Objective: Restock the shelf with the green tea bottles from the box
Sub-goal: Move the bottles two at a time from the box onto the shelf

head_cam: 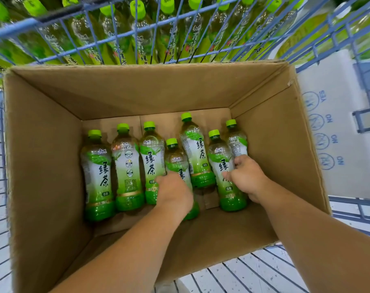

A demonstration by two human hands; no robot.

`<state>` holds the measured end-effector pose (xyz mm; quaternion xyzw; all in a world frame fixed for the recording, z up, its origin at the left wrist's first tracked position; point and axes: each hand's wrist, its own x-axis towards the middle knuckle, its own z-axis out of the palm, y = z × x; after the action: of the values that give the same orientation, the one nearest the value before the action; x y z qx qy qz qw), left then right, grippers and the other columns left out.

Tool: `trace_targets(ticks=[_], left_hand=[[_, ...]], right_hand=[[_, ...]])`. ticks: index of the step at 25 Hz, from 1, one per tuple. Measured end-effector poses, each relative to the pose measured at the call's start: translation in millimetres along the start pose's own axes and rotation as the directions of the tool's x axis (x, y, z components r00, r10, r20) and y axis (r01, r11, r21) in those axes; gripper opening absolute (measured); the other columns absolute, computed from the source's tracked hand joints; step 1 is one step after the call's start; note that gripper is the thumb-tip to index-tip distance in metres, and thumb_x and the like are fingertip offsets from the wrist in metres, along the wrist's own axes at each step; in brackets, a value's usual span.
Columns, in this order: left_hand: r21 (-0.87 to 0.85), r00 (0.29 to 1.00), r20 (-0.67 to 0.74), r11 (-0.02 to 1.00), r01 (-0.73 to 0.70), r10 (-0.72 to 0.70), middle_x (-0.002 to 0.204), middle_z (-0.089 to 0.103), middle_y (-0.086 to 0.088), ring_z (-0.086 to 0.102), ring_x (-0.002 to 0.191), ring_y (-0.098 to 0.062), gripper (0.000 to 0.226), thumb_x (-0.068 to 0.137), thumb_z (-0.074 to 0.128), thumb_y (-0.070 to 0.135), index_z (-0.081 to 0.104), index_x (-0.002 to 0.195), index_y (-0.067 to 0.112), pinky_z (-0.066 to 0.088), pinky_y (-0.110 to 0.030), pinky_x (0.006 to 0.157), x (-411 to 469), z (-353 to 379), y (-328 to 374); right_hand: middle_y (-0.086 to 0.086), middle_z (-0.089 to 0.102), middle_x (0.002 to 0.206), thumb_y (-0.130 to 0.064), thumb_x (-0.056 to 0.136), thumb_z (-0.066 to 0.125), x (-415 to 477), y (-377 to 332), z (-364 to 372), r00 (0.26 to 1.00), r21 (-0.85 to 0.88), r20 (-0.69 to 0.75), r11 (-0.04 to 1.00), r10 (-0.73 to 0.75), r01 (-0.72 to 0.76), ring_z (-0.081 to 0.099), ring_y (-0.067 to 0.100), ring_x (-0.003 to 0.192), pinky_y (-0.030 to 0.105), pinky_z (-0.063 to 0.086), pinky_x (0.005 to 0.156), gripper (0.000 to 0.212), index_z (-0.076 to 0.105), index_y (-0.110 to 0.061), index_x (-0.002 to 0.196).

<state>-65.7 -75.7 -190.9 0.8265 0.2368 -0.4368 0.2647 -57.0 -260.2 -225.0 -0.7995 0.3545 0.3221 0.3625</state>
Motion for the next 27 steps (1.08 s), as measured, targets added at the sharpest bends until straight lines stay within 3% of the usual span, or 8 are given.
trace_targets(ticks=[3,6,8,11,14,21,25,27], left_hand=[[-0.143,1.000,0.018,0.990,-0.005,0.008,0.139,0.030,-0.018,0.057,0.082,-0.022,0.053,0.091,0.063,0.003,0.037,0.137,0.004,0.048,-0.028,0.081,-17,5,4],[-0.258,0.998,-0.005,0.964,-0.066,0.067,0.156,0.022,-0.017,0.046,0.129,-0.034,0.086,0.085,0.065,-0.002,0.012,0.152,0.004,0.041,-0.037,0.106,-21,16,-3],[-0.326,1.000,0.003,0.945,-0.026,0.029,0.154,0.033,-0.016,0.042,0.136,-0.036,0.093,0.083,0.064,-0.003,0.005,0.155,0.008,0.039,-0.044,0.111,-16,17,-6],[-0.305,0.995,0.055,0.947,0.099,-0.086,0.124,0.057,-0.018,0.060,0.111,-0.035,0.069,0.086,0.065,0.004,0.025,0.143,0.003,0.054,-0.046,0.092,-5,16,0],[-0.216,0.986,0.082,0.963,0.162,-0.147,0.123,0.061,-0.017,0.062,0.111,-0.033,0.063,0.089,0.072,0.028,0.041,0.135,-0.003,0.054,-0.043,0.092,12,21,15],[-0.372,0.985,0.017,0.914,0.164,-0.170,0.130,0.056,-0.019,0.060,0.110,-0.033,0.075,0.088,0.075,0.030,0.027,0.137,-0.002,0.047,-0.034,0.077,21,36,19],[-0.506,0.995,0.054,0.856,0.103,-0.088,0.107,0.068,-0.015,0.066,0.092,-0.028,0.044,0.089,0.073,0.029,0.053,0.119,0.004,0.056,-0.037,0.079,19,30,-4],[-0.555,0.996,0.086,0.829,0.065,-0.021,0.102,0.071,-0.011,0.068,0.091,-0.026,0.035,0.088,0.073,0.029,0.060,0.114,0.009,0.057,-0.045,0.087,12,22,-13]], right_hand=[[0.011,0.068,0.112,-0.009,0.084,0.077,-3,4,0,0.999,0.119,0.025,0.992,0.041,-0.043,0.067,0.029,0.100,0.050,0.057,0.089,0.039,0.057,-0.012,0.117],[0.010,0.067,0.114,-0.011,0.086,0.076,-3,7,0,0.999,0.147,0.034,0.989,0.012,-0.017,0.066,0.028,0.102,0.050,0.055,0.092,0.036,0.058,-0.012,0.117],[0.008,0.066,0.114,-0.010,0.087,0.075,-4,8,-1,1.000,0.145,0.030,0.989,0.002,-0.007,0.064,0.027,0.104,0.049,0.054,0.095,0.035,0.057,-0.011,0.117],[0.008,0.069,0.107,-0.001,0.087,0.073,-6,11,-8,1.000,0.214,0.027,0.977,-0.001,-0.005,0.068,0.022,0.094,0.041,0.057,0.081,0.030,0.057,-0.014,0.110],[0.003,0.071,0.101,0.000,0.086,0.073,-8,9,-20,0.999,0.226,0.036,0.974,-0.030,0.021,0.068,0.014,0.088,0.030,0.054,0.069,0.029,0.059,-0.015,0.106],[0.002,0.070,0.105,-0.005,0.085,0.076,-6,11,-33,0.995,0.236,0.059,0.970,-0.076,0.060,0.066,0.015,0.094,0.033,0.055,0.077,0.032,0.060,-0.013,0.113],[0.007,0.069,0.113,-0.008,0.087,0.075,-9,10,-34,0.992,0.263,0.116,0.965,-0.045,0.013,0.067,0.025,0.104,0.045,0.054,0.093,0.035,0.060,-0.010,0.119],[0.009,0.070,0.114,-0.006,0.087,0.074,-15,7,-34,0.986,0.300,0.161,0.954,-0.035,-0.015,0.068,0.026,0.103,0.042,0.055,0.088,0.037,0.060,-0.008,0.121]])
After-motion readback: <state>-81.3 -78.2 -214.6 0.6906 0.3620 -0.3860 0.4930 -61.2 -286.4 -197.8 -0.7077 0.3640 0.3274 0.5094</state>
